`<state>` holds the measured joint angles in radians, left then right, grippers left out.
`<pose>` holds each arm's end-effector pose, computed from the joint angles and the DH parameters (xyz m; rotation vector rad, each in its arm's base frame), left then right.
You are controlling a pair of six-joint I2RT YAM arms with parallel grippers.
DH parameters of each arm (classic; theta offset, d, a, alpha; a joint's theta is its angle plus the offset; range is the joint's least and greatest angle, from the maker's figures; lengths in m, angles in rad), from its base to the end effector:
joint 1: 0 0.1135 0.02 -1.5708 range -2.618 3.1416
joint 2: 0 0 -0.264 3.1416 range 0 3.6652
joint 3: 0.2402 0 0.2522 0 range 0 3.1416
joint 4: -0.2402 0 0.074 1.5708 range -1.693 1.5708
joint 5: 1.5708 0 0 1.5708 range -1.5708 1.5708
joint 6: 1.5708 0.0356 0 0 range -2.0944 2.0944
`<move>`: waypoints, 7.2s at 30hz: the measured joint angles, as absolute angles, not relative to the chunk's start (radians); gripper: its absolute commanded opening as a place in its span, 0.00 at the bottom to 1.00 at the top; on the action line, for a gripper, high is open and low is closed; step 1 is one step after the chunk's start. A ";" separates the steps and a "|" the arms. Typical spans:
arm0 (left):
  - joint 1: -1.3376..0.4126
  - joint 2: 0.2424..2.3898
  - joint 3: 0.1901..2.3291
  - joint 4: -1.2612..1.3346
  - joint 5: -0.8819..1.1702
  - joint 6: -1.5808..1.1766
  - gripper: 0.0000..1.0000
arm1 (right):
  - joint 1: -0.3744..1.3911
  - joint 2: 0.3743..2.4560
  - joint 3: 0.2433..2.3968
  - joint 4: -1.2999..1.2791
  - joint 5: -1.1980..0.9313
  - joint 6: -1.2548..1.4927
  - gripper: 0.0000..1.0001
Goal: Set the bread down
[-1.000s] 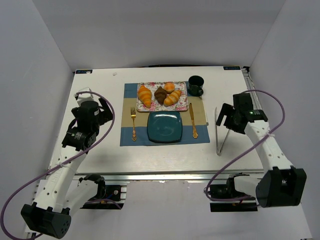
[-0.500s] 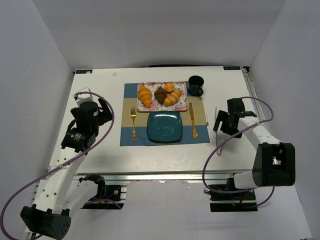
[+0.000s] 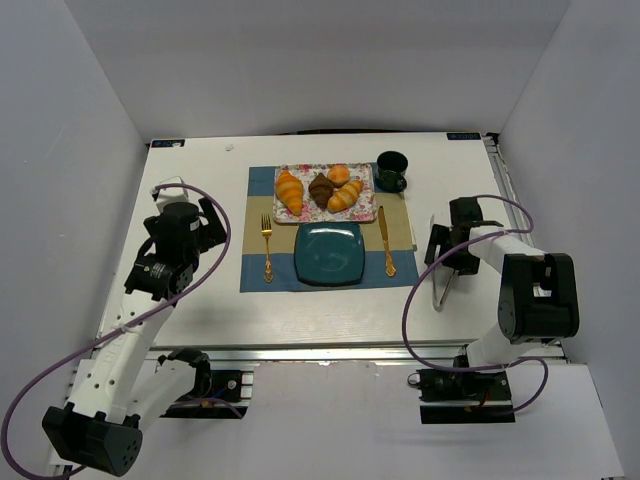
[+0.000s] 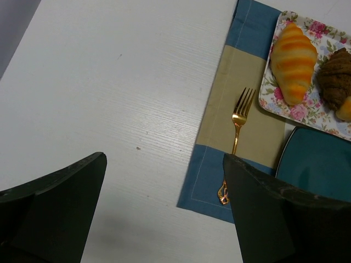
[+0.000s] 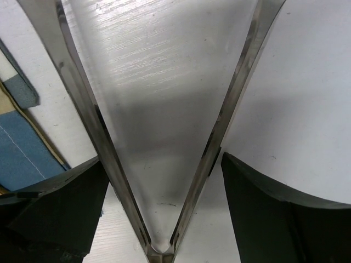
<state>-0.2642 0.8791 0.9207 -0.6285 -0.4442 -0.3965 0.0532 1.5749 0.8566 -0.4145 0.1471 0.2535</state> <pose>0.1799 -0.0328 0.3282 -0.3887 2.0591 0.0828 0.2912 0.0103 0.1626 0.3123 2.6673 -0.1043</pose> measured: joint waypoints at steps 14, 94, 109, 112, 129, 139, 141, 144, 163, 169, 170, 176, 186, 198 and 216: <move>-0.264 0.887 0.921 -0.628 -0.457 -0.393 0.98 | 0.046 1.565 0.845 -0.395 0.155 0.265 0.54; -0.268 0.827 0.916 -0.623 -0.453 -0.370 0.98 | 0.505 1.955 1.682 -0.706 0.004 0.940 0.59; -0.272 0.826 0.916 -0.621 -0.461 -0.363 0.98 | 0.505 1.961 1.697 -0.720 -0.004 0.927 0.30; -0.273 0.826 0.916 -0.621 -0.464 -0.361 0.98 | 0.505 1.961 1.737 -0.755 -0.004 0.898 0.28; -0.273 0.830 0.916 -0.624 -0.487 -0.349 0.98 | 0.563 1.649 1.636 -0.933 -0.097 0.561 0.29; -0.273 0.844 0.916 -0.631 -0.486 -0.359 0.98 | 0.715 1.633 1.540 -0.931 -0.134 0.513 0.30; -0.273 0.844 0.916 -0.636 -0.486 -0.360 0.98 | 0.738 1.645 1.538 -0.927 -0.130 0.514 0.30; -0.273 0.843 0.917 -0.647 -0.486 -0.359 0.98 | 0.759 1.653 1.521 -0.914 -0.120 0.517 0.32; -0.273 0.841 0.917 -0.654 -0.486 -0.358 0.98 | 0.767 1.695 1.472 -0.873 -0.084 0.530 0.58; -0.273 0.841 0.917 -0.654 -0.487 -0.358 0.98 | 0.767 1.695 1.503 -0.888 -0.077 0.535 0.60; -0.273 0.841 0.917 -0.654 -0.486 -0.358 0.98 | 0.767 1.695 1.512 -0.891 -0.074 0.537 0.60; -0.273 0.841 0.917 -0.654 -0.486 -0.358 0.98 | 0.767 1.695 1.609 -0.939 -0.043 0.543 0.60; -0.273 0.842 0.917 -0.654 -0.486 -0.358 0.98 | 0.768 1.826 1.872 -0.919 0.034 0.487 0.60; -0.273 0.856 0.917 -0.654 -0.487 -0.348 0.98 | 0.768 2.111 2.053 -0.867 0.106 0.365 0.60; -0.273 0.872 0.917 -0.654 -0.491 -0.337 0.98 | 0.755 2.260 2.093 -0.799 0.130 0.309 0.60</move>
